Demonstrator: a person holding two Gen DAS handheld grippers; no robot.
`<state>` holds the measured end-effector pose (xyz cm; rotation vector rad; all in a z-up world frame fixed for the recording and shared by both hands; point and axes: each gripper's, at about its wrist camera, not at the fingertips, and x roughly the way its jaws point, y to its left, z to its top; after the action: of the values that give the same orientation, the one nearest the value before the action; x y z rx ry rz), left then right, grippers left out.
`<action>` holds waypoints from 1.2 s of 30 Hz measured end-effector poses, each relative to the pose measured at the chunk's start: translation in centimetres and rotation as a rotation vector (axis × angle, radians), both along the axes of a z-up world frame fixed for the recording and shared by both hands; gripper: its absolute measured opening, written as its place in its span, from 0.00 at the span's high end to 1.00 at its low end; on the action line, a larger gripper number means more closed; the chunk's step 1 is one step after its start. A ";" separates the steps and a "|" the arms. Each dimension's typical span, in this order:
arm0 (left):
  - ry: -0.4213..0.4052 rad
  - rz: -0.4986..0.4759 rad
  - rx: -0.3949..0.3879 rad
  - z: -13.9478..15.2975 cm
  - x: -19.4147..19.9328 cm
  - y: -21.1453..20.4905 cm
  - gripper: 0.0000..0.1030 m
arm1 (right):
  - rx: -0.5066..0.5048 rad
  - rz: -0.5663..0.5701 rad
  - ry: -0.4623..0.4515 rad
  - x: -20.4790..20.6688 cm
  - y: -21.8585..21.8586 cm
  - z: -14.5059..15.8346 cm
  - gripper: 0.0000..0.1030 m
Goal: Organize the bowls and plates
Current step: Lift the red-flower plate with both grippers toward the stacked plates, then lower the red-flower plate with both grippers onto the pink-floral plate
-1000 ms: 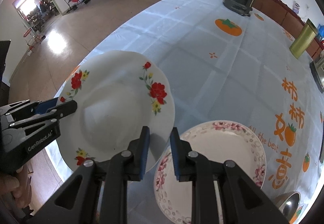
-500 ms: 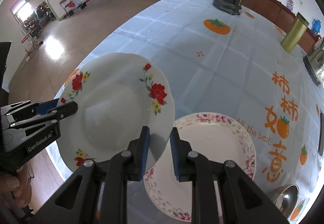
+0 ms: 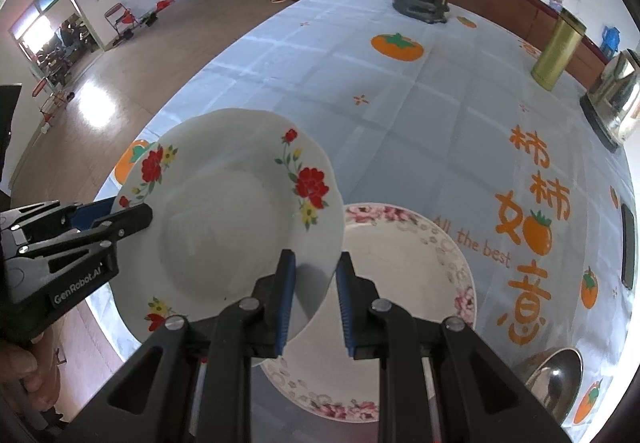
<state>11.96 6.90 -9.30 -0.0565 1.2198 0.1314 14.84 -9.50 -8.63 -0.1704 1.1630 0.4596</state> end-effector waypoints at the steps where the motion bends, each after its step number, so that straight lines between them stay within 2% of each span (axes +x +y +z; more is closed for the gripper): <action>1: 0.000 -0.005 0.000 0.0 0.0 -0.2 0.71 | 0.000 -0.004 -0.001 0.0 -0.2 0.0 0.80; 36: 0.013 -0.112 0.005 -0.1 -0.1 -6.7 0.71 | -0.008 -0.110 -0.004 -1.2 -6.6 -0.3 0.80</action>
<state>11.81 0.22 -9.43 0.0176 1.2327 0.0371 13.62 -16.12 -8.91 -0.1140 1.1637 0.3576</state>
